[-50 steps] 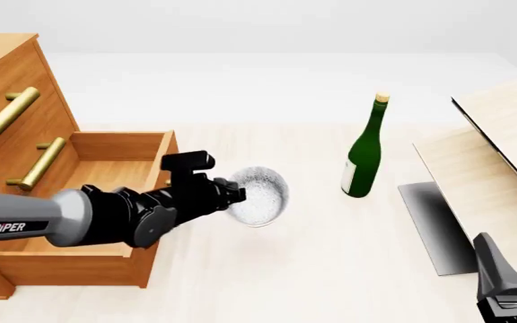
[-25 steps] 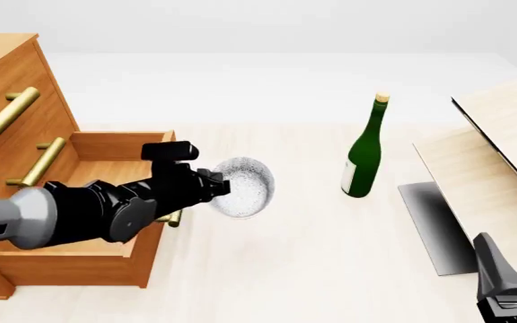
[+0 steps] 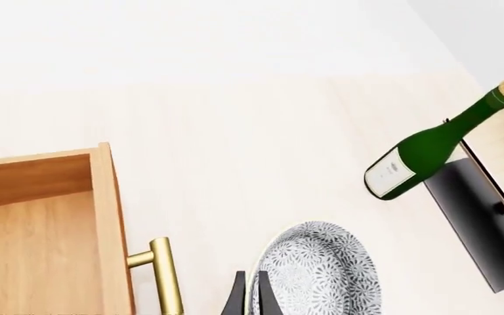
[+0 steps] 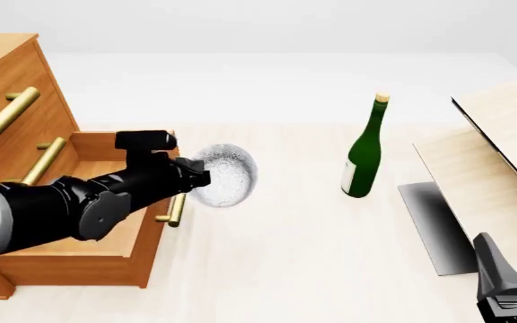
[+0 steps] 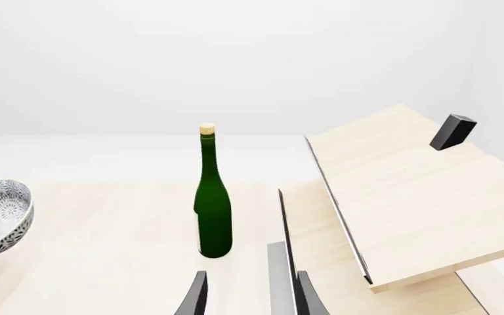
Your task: Put the bowl in the bottom drawer of the cabinet and close it.
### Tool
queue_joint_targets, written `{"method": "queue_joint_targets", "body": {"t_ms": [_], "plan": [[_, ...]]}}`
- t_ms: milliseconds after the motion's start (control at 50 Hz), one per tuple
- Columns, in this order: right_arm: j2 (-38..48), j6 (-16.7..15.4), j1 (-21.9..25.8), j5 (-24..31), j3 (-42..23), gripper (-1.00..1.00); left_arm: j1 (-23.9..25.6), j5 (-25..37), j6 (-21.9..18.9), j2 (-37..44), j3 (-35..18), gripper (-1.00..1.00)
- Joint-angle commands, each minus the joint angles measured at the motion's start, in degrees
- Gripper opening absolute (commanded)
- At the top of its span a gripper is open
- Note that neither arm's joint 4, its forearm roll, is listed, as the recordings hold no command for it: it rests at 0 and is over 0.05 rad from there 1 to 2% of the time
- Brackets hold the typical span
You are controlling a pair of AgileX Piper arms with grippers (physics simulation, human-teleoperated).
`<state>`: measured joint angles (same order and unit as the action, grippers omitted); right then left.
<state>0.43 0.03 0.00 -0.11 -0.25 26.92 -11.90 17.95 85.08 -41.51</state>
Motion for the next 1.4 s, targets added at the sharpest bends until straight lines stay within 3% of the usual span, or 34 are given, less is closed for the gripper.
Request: {"method": "queue_joint_targets", "body": {"t_ms": [20, 800, 1400], "plan": [[0.0, 0.0, 0.0, 0.0, 0.0, 1.0, -1.6, 0.7, -1.6, -3.8, 0.8, -1.0], [0.0, 0.0, 0.0, 0.0, 0.0, 1.0, -4.8, 5.0, -2.9, -15.9, 4.6, -1.0], [0.0, 0.0, 0.0, 0.0, 0.0, 1.0, -10.3, 8.3, -3.7, -23.4, 6.8, -1.0]]}}
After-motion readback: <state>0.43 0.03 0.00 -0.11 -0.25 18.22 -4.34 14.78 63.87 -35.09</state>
